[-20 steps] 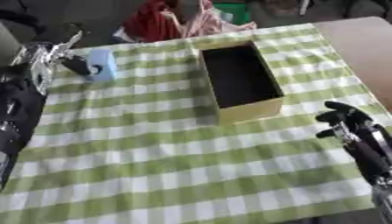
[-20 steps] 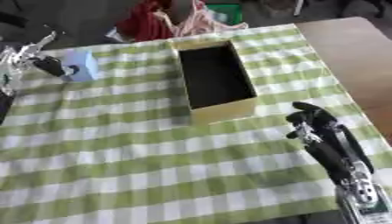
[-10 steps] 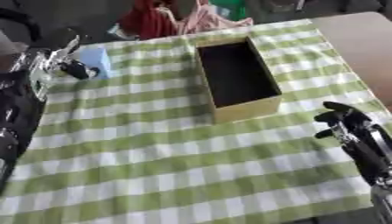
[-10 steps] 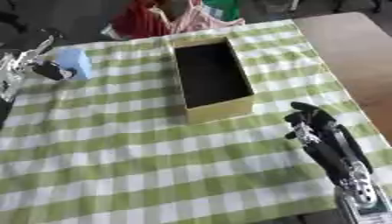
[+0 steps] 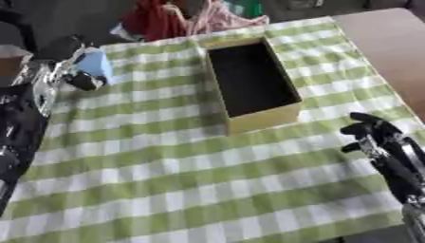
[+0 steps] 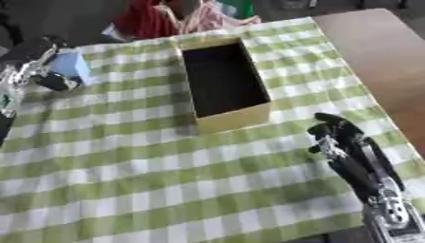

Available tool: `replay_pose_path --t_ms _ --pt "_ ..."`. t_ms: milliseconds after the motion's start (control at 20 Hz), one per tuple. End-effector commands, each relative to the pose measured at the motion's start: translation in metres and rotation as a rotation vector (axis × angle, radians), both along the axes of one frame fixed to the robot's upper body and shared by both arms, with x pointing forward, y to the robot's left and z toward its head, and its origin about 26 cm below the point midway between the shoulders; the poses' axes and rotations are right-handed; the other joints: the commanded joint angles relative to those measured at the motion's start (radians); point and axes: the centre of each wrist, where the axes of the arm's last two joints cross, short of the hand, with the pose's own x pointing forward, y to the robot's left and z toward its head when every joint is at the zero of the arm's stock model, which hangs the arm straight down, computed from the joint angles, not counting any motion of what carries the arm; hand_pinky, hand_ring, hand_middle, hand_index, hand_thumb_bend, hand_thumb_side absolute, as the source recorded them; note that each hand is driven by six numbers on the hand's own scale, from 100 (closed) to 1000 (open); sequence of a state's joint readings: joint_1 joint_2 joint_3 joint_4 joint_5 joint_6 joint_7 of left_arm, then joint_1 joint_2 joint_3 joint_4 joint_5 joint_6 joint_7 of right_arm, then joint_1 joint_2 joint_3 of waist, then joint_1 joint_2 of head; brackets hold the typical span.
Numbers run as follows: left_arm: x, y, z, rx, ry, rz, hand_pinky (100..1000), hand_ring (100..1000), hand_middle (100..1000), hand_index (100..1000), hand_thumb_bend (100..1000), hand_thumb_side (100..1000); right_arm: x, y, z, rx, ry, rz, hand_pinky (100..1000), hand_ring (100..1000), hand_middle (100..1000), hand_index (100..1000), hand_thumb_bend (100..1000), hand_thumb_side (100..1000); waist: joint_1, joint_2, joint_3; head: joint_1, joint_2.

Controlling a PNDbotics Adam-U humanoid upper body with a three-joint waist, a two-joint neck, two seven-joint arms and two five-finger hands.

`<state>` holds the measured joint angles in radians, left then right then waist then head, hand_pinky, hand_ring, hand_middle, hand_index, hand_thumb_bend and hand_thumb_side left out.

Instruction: Pick up objects on the table and place them in the box.

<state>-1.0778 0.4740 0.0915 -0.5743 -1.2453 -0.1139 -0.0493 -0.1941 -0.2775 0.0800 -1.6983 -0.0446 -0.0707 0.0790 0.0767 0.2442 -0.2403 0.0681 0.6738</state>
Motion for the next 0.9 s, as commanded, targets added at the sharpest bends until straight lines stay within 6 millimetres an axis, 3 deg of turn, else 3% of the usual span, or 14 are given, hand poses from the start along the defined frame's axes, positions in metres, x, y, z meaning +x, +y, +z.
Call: replay_pose_path --t_ms 50,200,250,300,550,700,900 --pt "-0.0005 0.0075 0.0131 0.011 -0.051 0.020 824 822 861 888 386 186 0.0012 -0.0040 0.0123 -0.025 -0.041 0.002 582 780 625 848 100 559 -0.003 -0.012 -0.003 -0.004 -0.013" --pt "-0.0006 0.0077 0.0100 0.013 -0.039 0.022 821 812 838 887 382 191 0.0015 -0.0039 0.0129 -0.026 -0.043 0.003 582 780 625 848 100 560 -0.002 -0.007 -0.005 -0.004 -0.014" --pt "-0.0006 0.0079 0.0088 0.013 -0.031 0.023 816 798 820 887 473 137 0.0015 -0.0039 0.0131 -0.027 -0.044 0.003 582 780 625 848 100 567 -0.003 -0.006 -0.006 -0.004 -0.015" --pt "-0.0007 0.0080 0.0073 0.013 -0.019 0.024 811 787 809 885 375 194 0.0016 -0.0040 0.0132 -0.026 -0.044 0.003 582 780 625 848 100 560 -0.003 -0.005 -0.006 -0.005 -0.014" --pt "-0.0008 0.0076 0.0057 0.011 0.000 0.030 783 722 722 846 314 192 0.0017 -0.0039 0.0134 -0.026 -0.045 0.003 581 781 625 848 100 561 -0.005 -0.004 -0.005 -0.006 -0.013" --pt "-0.0009 0.0070 0.0079 0.011 -0.035 0.039 738 606 571 751 203 176 0.0017 -0.0039 0.0132 -0.025 -0.045 0.004 581 781 625 848 100 560 -0.008 -0.007 -0.003 -0.006 -0.013" --pt "-0.0013 0.0067 0.0105 0.014 -0.106 0.045 706 557 503 700 137 167 0.0013 -0.0041 0.0121 -0.023 -0.041 0.004 582 781 625 848 100 559 -0.013 -0.017 0.003 -0.006 -0.010"
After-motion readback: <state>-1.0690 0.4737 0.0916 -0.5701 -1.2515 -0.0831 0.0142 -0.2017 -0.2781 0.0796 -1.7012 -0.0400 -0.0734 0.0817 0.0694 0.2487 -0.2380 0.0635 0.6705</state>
